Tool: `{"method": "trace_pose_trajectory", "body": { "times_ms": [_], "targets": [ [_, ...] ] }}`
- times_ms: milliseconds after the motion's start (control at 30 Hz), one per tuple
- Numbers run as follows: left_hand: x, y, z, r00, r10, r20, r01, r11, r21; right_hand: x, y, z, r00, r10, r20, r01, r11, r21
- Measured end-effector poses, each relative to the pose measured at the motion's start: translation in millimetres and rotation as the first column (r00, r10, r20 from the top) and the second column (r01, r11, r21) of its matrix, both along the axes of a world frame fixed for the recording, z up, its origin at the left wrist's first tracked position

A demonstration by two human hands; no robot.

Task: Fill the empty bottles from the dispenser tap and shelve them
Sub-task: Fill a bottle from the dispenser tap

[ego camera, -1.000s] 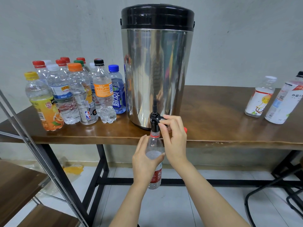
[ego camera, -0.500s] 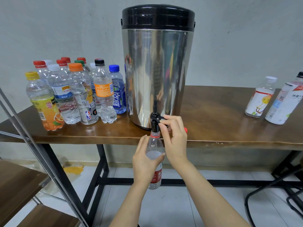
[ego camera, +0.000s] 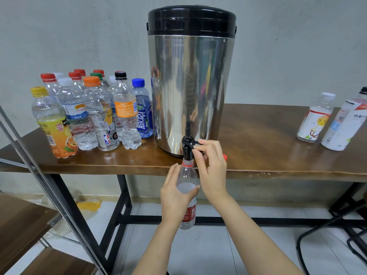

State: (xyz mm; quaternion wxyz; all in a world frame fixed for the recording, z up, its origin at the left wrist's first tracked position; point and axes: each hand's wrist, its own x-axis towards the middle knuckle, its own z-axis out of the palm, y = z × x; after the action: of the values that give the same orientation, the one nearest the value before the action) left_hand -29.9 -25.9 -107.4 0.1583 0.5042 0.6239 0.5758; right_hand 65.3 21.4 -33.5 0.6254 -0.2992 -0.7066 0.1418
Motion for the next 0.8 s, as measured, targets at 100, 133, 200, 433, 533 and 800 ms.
{"method": "trace_pose_trajectory", "body": {
  "times_ms": [100,133,200,433,533,800],
  "targets": [
    [-0.3,1.5,-2.4,1.0,0.008,0.014,-0.008,1.0,-0.006,0.4,0.1,-0.2,1.0,0.002,0.001,-0.002,1.0,0.0],
    [-0.5,1.6,-2.6,1.0,0.008,0.013,-0.008,1.0,-0.006,0.5,0.2,-0.2,1.0,0.003,0.002,-0.003,1.0,0.0],
    [-0.3,1.1,-1.4,1.0,0.006,0.009,-0.006,1.0,-0.003,0.6,0.2,-0.3,1.0,0.002,0.005,-0.002,1.0,-0.001],
    [0.8,-2.3,3.1,1.0,0.008,0.018,-0.008,1.0,0.013,0.4,0.0,-0.1,1.0,0.004,0.004,-0.004,1.0,-0.002],
    [0.6,-0.6,1.3,1.0,0.012,0.018,-0.012,1.0,0.001,0.6,0.2,-0.7,1.0,0.005,0.005,-0.005,1.0,-0.005],
    [1.0,0.0,2.1,0.999,0.01,0.031,-0.01,1.0,-0.009,0.7,-0.5,-0.9,1.0,-0.008,0.014,0.008,1.0,-0.001]
  ]
}}
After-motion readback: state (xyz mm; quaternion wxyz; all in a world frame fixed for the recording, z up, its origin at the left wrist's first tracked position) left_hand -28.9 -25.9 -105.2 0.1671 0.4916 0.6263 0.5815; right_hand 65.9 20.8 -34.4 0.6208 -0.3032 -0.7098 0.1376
